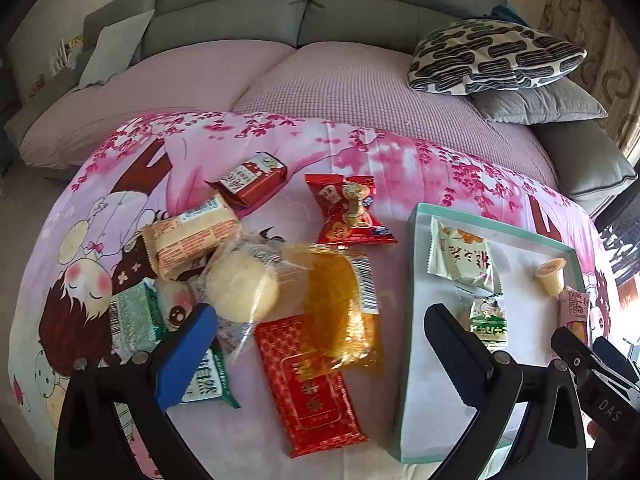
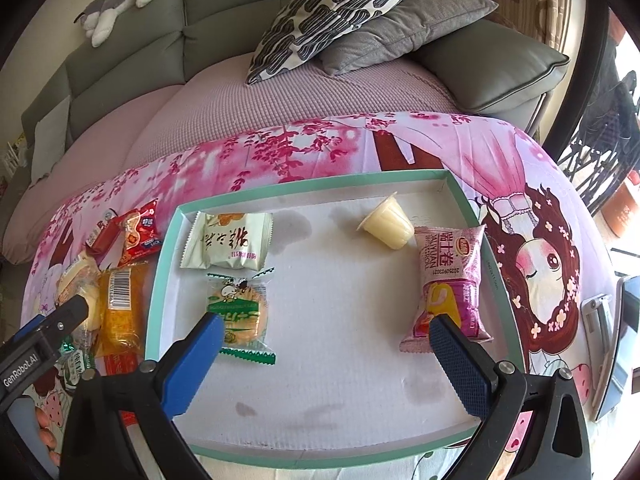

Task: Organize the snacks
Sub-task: 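Move both open tools to the snack pile, left toward green box, right toward red packet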

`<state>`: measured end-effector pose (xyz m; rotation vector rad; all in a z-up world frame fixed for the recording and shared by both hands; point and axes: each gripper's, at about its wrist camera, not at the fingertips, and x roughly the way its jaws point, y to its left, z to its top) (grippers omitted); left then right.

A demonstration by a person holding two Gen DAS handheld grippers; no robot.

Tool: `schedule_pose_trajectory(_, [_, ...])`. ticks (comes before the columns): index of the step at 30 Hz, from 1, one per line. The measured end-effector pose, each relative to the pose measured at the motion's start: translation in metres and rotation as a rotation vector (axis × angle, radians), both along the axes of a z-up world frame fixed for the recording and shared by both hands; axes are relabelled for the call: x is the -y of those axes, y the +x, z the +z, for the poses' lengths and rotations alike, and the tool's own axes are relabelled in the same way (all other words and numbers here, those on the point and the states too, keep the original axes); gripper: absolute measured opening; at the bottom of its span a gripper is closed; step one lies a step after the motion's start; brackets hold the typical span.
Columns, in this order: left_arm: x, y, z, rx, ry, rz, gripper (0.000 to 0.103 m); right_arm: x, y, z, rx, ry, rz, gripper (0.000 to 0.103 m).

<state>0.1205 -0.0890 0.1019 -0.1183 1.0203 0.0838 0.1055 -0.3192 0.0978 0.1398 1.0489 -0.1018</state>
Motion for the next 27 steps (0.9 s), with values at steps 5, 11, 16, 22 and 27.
schedule_pose_trajectory(5, [-0.026,-0.013,0.0,-0.001,0.043,0.048,0.103,-0.033,0.002,-0.006,-0.025,0.026,0.067,0.103])
schedule_pose_trajectory(11, [-0.048,-0.028,-0.002,-0.001,0.099,0.069,0.103,-0.083,0.0,-0.01,-0.047,0.05,0.184,0.103])
schedule_pose_trajectory(16, [-0.064,-0.035,-0.006,-0.018,0.101,0.099,0.103,-0.115,-0.004,-0.012,-0.056,0.031,0.255,0.103])
schedule_pose_trajectory(22, [-0.082,-0.039,-0.006,-0.018,0.07,0.144,0.103,-0.132,-0.006,-0.015,-0.068,0.025,0.304,0.103])
schedule_pose_trajectory(27, [-0.094,-0.041,-0.005,-0.015,0.037,0.172,0.103,-0.132,-0.005,-0.019,-0.085,0.052,0.298,0.103])
